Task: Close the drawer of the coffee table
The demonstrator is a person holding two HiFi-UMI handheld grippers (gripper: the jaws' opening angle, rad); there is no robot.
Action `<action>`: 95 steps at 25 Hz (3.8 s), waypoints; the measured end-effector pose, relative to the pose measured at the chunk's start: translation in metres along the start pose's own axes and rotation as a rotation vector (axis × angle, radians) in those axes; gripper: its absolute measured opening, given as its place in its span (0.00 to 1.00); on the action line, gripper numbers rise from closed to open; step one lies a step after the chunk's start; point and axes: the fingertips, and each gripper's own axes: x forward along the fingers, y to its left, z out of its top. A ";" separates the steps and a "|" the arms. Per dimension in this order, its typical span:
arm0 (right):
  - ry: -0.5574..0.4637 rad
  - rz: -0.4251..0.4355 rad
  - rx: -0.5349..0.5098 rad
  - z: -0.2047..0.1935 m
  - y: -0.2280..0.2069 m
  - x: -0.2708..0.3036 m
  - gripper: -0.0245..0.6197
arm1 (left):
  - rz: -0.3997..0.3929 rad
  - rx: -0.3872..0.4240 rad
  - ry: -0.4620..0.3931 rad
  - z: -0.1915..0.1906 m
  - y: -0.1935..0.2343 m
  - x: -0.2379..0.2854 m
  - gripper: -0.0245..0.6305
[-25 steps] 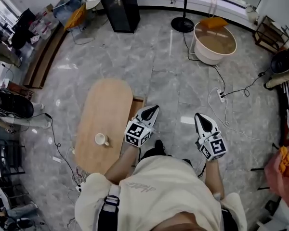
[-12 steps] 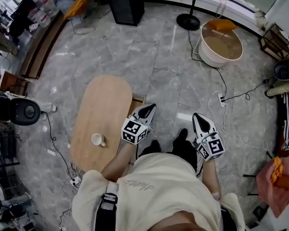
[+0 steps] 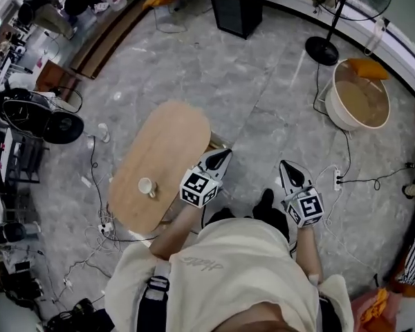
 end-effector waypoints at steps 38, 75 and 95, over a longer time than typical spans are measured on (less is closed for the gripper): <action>0.063 0.582 -0.087 0.054 0.136 0.230 0.03 | 0.603 -0.260 -0.167 -0.030 0.180 -0.155 0.04; 0.369 0.999 0.033 -0.027 0.209 0.431 0.03 | 1.049 -0.544 -0.094 -0.089 0.266 -0.219 0.04; 0.843 0.750 -0.058 -0.262 0.174 0.412 0.03 | 0.898 -0.833 0.144 -0.325 0.256 -0.197 0.04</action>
